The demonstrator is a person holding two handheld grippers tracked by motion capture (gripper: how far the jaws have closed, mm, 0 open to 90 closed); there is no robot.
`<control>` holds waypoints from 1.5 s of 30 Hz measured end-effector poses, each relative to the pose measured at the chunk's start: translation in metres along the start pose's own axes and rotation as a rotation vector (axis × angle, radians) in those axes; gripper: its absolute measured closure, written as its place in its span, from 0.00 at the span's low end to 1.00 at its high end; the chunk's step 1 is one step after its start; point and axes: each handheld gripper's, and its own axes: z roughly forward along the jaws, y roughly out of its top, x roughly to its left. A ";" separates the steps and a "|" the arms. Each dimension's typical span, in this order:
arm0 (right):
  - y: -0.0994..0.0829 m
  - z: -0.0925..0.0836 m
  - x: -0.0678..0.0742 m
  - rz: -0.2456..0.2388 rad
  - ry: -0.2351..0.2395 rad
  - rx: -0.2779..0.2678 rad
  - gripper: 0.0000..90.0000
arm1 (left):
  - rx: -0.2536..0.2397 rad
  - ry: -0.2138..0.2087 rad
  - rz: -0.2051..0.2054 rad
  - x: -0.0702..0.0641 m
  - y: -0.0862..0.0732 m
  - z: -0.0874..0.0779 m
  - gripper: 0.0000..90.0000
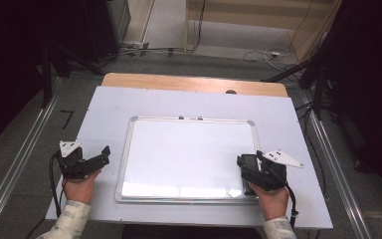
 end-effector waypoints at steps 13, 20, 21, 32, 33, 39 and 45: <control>-0.001 -0.003 -0.022 0.014 -0.007 0.036 0.22 | 0.005 0.001 0.002 0.000 0.000 0.000 0.05; -0.002 -0.006 -0.030 0.035 -0.020 0.037 0.18 | 0.009 0.001 0.004 0.000 0.000 0.001 0.05; -0.001 -0.007 -0.031 0.041 -0.024 0.035 0.18 | 0.008 0.001 0.005 0.000 0.000 0.001 0.05; -0.002 -0.012 -0.041 0.051 -0.028 0.022 0.16 | 0.009 0.000 0.002 0.000 0.000 0.001 0.05; -0.002 -0.013 -0.041 0.054 -0.030 0.023 0.16 | 0.009 0.001 0.001 0.000 0.000 0.001 0.05; -0.004 -0.015 -0.047 0.058 -0.039 0.021 0.16 | 0.009 0.001 0.001 0.000 0.000 0.001 0.05; -0.005 -0.017 -0.051 0.060 -0.048 0.024 0.16 | 0.009 0.002 0.004 0.000 0.000 0.001 0.05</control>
